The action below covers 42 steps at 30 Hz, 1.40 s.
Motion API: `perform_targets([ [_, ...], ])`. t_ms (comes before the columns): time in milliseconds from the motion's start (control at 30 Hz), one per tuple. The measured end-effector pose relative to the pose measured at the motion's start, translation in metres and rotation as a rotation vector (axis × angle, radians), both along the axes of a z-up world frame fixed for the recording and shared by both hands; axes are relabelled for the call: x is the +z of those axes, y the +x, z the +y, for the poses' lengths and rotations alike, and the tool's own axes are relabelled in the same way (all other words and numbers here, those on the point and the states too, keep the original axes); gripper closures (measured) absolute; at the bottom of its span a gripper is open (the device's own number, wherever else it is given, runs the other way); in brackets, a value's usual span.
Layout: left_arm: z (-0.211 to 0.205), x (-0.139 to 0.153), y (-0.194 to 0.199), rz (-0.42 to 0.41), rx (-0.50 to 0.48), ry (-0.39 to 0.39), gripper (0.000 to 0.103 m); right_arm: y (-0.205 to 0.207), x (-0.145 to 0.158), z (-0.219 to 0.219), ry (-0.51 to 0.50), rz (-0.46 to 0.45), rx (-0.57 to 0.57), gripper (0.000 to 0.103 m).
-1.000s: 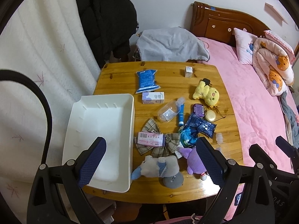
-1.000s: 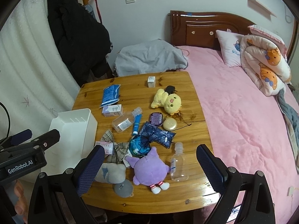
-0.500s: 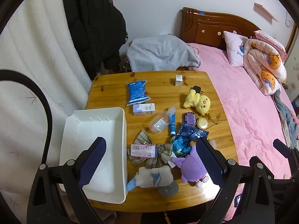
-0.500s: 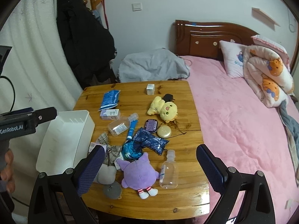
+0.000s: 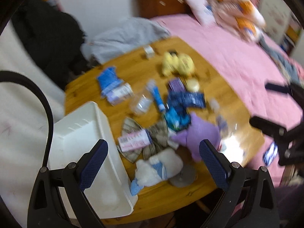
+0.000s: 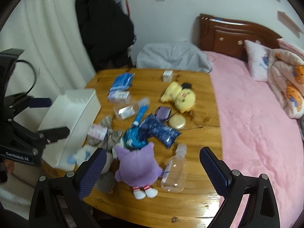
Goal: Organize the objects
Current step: 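Grasp the white plush bear with the left tool while the right tool grasps the purple plush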
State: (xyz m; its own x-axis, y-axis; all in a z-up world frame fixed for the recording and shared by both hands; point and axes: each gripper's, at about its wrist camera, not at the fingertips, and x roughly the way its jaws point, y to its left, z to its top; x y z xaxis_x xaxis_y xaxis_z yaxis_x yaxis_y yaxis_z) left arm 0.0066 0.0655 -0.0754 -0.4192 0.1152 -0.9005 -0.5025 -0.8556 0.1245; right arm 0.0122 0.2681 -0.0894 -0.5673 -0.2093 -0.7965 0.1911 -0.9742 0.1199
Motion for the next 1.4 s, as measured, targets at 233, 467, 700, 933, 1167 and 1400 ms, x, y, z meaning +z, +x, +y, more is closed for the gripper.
perform_targets([
  [233,0.008,-0.068,0.005,-0.138,-0.193,-0.114,0.005,-0.004,-0.055,-0.013,0.007,-0.061,0.117,0.004],
  [467,0.006,-0.111,0.001,-0.235,-0.288,-0.197,0.006,-0.017,-0.097,-0.03,0.021,-0.113,0.215,0.004],
  [700,-0.002,-0.139,-0.006,-0.313,-0.32,-0.245,0.006,-0.025,-0.124,-0.054,0.081,-0.132,0.321,0.004],
  [933,-0.007,-0.152,-0.011,-0.387,-0.355,-0.203,0.006,-0.031,-0.14,-0.066,0.122,-0.156,0.38,0.004],
  [1167,0.003,-0.163,0.007,-0.369,-0.466,-0.313,0.011,-0.036,-0.145,-0.071,0.148,-0.16,0.419,0.004],
  [1400,0.006,-0.164,0.017,-0.406,-0.467,-0.312,0.018,-0.036,-0.148,-0.076,0.191,-0.157,0.432,0.015],
])
